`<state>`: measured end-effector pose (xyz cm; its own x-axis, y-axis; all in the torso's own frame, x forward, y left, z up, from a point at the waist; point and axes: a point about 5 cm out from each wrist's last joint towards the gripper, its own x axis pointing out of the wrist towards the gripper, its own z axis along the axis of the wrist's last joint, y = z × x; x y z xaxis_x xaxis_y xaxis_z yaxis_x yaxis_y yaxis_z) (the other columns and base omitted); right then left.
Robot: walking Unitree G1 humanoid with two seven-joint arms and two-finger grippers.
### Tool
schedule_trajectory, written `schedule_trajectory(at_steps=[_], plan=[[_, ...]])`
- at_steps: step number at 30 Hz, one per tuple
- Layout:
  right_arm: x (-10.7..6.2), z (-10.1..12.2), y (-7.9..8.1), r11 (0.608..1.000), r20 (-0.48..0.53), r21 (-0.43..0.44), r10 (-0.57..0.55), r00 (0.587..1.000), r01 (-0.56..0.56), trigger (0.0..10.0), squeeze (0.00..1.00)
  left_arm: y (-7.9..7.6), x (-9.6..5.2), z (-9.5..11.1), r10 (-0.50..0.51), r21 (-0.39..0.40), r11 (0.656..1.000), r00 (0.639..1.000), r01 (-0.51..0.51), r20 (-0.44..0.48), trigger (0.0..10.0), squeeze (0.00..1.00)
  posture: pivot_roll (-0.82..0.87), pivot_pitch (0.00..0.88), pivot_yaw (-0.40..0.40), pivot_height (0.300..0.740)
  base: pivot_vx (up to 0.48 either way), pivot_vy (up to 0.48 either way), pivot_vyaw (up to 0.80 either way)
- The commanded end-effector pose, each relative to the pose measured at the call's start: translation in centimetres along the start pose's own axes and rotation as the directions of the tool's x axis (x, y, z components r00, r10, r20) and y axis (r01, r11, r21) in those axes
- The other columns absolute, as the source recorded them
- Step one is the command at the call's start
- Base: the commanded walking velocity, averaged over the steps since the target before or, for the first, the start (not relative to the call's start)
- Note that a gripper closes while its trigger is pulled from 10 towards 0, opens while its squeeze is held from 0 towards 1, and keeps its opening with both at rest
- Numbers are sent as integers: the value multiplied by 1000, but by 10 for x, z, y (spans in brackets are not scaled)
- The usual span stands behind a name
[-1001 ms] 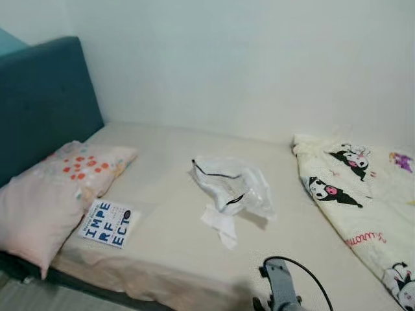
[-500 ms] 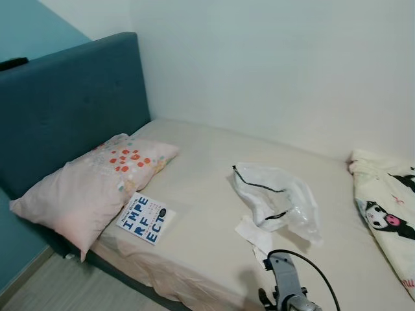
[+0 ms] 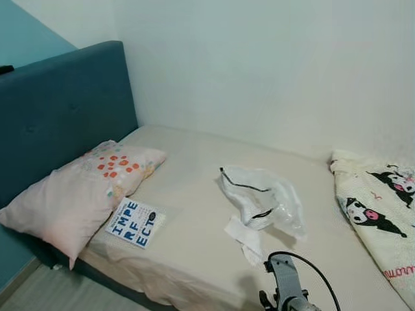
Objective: Clean up the room
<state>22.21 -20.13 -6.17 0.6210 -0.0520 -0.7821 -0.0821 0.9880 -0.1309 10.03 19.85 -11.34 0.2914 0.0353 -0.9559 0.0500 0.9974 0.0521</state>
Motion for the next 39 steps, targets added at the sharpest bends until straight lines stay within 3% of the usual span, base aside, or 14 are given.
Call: schedule_trajectory(at_steps=[1,9,18,26,34,36,39], plan=[[1,3,1,1000,1,9,-3,1000,3,10000,0,-5,-1,53,-32,13,999,979,30,202,10000,0,-9,0,-23,729,277,0,0],[1,4,2,1000,-3,-14,-7,1000,7,10000,0,-5,-1,54,-29,7,1000,978,28,207,10000,0,-8,0,-23,729,269,0,0],[1,9,-3,999,12,18,-33,999,32,10000,0,-4,0,53,-19,-2,1000,979,20,203,10000,0,-8,0,-22,729,0,0,0],[2,41,-21,983,73,159,-103,992,90,10000,0,-2,-1,48,-13,-2,1000,981,14,195,10000,0,-6,0,-21,709,0,0,0],[0,66,-32,964,151,252,-127,980,86,10000,0,7,-2,46,27,-63,998,977,-14,212,10000,0,6,0,-17,679,0,0,0],[-1,82,-35,955,201,290,-123,972,61,10000,0,18,-5,62,59,-132,991,958,-22,282,10000,0,19,0,-16,669,0,0,0],[-2,89,-36,951,223,306,-118,968,46,10000,0,23,-7,73,73,-162,987,943,-21,326,10000,0,25,9,-17,664,0,0,0]])
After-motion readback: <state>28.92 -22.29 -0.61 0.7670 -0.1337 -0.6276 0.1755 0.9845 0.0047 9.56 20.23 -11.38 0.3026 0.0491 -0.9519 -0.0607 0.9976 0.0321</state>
